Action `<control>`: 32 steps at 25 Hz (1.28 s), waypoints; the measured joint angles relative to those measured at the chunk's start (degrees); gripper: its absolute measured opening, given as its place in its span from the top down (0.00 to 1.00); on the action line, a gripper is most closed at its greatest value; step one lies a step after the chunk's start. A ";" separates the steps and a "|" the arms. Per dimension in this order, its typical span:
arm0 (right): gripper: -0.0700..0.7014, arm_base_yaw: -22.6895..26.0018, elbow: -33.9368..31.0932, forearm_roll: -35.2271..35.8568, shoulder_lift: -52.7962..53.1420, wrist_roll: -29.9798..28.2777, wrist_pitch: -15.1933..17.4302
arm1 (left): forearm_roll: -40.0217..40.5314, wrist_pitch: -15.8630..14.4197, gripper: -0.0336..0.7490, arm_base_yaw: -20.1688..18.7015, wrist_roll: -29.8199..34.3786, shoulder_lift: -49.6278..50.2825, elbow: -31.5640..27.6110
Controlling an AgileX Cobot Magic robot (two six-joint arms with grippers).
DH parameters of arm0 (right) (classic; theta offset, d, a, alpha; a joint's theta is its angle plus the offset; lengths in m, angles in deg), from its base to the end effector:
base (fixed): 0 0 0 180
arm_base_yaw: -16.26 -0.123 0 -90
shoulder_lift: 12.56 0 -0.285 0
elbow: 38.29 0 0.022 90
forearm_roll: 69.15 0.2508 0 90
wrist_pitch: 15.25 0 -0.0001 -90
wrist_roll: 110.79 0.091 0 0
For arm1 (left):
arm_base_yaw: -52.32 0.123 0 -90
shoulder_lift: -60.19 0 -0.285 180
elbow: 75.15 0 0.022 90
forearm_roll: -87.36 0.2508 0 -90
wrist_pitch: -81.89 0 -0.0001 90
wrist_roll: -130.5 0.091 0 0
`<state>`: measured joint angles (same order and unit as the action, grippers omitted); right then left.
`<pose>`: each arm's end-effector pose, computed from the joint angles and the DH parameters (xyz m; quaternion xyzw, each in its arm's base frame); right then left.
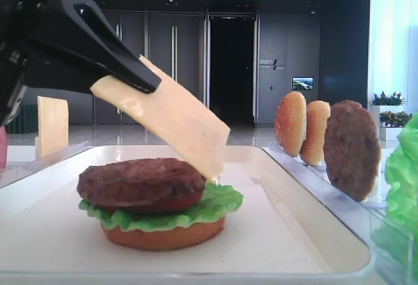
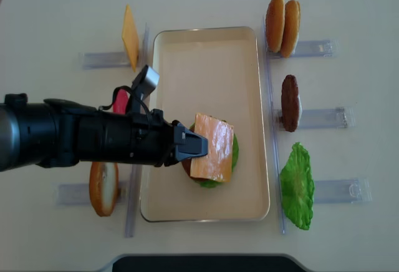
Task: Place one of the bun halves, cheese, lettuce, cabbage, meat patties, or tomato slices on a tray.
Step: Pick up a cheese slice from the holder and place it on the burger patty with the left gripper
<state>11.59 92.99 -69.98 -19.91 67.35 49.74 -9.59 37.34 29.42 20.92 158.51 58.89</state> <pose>-0.0088 -0.0019 0.2707 -0.0490 0.8692 0.0048 0.4920 0.2053 -0.1556 0.1661 0.0879 0.8699 -0.4622 0.1477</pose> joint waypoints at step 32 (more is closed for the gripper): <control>0.46 0.00 0.00 0.00 0.00 0.00 0.00 | -0.35 -7.34 0.91 8.05 4.87 5.34 -2.86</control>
<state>11.59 92.99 -69.98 -19.91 67.35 49.74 -9.94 29.99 37.48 25.80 163.85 56.03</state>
